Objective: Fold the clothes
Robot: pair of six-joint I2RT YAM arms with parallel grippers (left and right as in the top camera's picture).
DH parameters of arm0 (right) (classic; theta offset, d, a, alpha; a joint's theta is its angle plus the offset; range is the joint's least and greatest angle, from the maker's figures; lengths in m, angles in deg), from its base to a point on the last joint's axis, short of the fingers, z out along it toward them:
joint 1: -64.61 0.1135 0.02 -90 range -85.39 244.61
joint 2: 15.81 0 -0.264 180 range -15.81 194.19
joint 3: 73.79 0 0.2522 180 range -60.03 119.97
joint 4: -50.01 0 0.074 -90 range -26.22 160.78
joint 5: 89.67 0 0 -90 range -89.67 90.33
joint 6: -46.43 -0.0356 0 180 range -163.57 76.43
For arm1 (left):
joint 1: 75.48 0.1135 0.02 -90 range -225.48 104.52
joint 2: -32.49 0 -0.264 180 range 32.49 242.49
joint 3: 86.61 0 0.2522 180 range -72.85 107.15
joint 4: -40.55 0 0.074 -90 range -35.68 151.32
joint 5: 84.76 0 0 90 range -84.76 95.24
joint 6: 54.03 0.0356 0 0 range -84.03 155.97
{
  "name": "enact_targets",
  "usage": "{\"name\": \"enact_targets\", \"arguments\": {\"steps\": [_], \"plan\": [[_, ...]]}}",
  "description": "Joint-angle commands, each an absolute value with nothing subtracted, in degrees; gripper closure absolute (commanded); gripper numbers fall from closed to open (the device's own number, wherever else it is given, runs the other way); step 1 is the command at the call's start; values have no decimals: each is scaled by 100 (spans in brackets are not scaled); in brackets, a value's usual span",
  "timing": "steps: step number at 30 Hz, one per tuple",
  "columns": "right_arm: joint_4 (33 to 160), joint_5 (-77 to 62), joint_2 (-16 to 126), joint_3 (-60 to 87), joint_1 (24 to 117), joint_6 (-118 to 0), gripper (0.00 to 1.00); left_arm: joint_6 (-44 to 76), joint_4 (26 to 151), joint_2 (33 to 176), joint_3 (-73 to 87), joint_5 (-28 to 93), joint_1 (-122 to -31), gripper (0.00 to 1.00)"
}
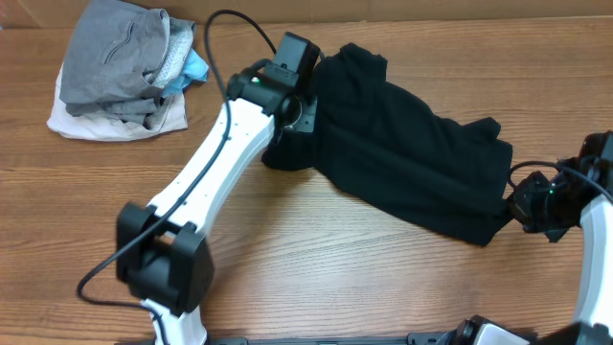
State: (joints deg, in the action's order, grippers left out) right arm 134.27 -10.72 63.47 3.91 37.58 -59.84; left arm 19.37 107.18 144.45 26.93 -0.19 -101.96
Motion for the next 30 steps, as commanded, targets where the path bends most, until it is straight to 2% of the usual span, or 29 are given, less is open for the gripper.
{"name": "enact_targets", "arguments": {"steps": [1,10,13,14,15,16,17,20,21,22,23,30], "plan": [[13244,-982,6660,417,3723,-5993,96,1926,10630,14871,2613,-74,-10176,96],[12737,-998,7602,402,3728,-5995,96,1926,10453,15315,2613,-93,-10174,96],[12676,-1000,7862,402,3728,-5997,96,1926,10453,15315,2613,-137,-10174,92],[12634,-1000,7967,402,3728,-5997,92,1928,10433,15315,2613,-139,-10174,90],[12610,-1000,8024,402,3728,-5997,87,1926,10407,15315,2613,-137,-10172,85],[12573,-1000,8094,402,3728,-5997,78,1928,10379,15315,2613,-139,-10172,75],[12547,-1000,8142,404,3728,-5995,70,1928,10361,15315,2613,-139,-10172,59],[12442,-1035,8205,407,3728,-5995,42,2050,10322,15312,2637,-139,-10172,28],[12426,-1074,8203,426,3726,-5993,38,2166,10324,15312,2656,-144,-10165,19],[12431,-1105,8203,468,3726,-5993,34,2251,10342,15312,2704,-163,-10150,5],[12457,-1151,8203,542,3726,-5995,33,2280,10418,15310,2803,-198,-10130,0],[13143,-1579,8072,1659,3734,-6133,32,2654,12040,15310,4831,-214,-9899,0]]}}
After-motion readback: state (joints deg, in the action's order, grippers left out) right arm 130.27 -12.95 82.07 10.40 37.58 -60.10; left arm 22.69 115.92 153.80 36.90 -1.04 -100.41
